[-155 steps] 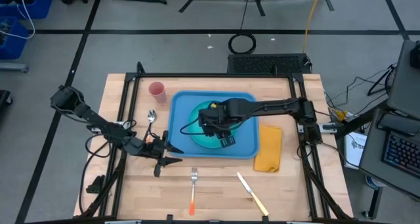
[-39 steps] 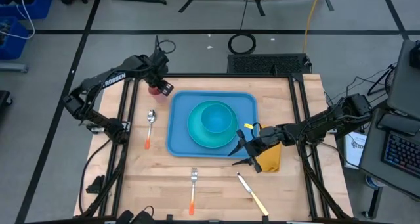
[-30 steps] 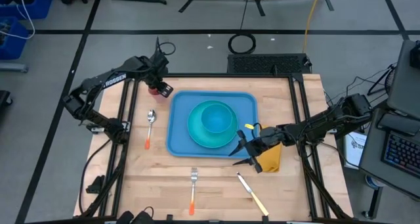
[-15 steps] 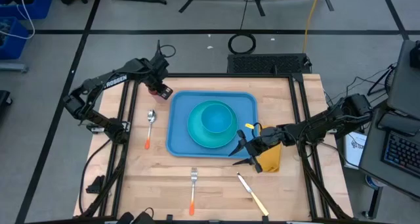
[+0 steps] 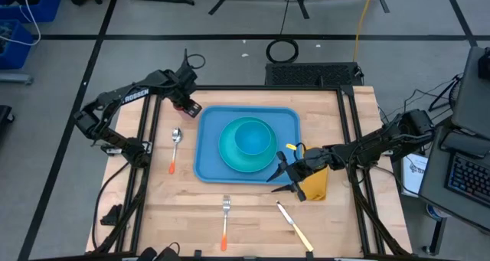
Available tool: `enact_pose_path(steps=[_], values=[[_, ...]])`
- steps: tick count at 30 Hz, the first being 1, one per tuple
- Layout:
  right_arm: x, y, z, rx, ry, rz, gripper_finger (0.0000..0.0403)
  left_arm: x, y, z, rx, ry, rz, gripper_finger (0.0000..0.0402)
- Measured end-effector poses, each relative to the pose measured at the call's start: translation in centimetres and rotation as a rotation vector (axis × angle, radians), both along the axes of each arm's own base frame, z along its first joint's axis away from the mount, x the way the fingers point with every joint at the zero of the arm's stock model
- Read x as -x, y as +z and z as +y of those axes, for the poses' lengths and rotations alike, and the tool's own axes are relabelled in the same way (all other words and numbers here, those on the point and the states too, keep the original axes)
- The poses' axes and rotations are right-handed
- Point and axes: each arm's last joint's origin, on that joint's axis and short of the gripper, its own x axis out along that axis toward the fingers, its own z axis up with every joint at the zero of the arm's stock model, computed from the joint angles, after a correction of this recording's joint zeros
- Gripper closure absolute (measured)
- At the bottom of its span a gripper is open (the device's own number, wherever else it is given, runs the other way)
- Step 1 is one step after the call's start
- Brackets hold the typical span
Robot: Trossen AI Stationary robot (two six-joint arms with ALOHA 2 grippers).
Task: Set up tray
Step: Put the pink cup on the top of the green plate on the blue serving tray
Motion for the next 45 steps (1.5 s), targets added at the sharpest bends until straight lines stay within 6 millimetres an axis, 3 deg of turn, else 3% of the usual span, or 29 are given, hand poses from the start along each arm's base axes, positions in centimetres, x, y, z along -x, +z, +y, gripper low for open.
enact_pose_path(steps=[5,7,24,33,38,45], values=[[0.0,0.0,0.0,-0.007,-0.002,0.003,0.0234,0.0,0.0,0.0,-0.002,-0.004,0.003,0.0373],[0.0,0.0,0.0,-0.007,-0.002,0.003,0.0234,0.0,0.0,0.0,-0.009,-0.008,0.009,0.0391],[0.0,0.0,0.0,-0.006,-0.002,0.003,0.0234,-1.9,0.7,-0.8,-0.144,-0.126,0.041,0.0398],[0.0,0.0,0.0,-0.007,0.001,0.002,0.0234,-4.7,4.5,-1.7,-0.245,-0.2,-0.058,0.0399],[0.0,0.2,0.0,-0.013,0.005,-0.013,0.0234,-6.8,7.5,-2.7,-0.29,-0.255,-0.221,0.0399],[0.8,2.0,0.5,-0.019,0.029,-0.108,0.0234,-9.4,10.4,-4.3,-0.335,-0.334,-0.347,0.0399]])
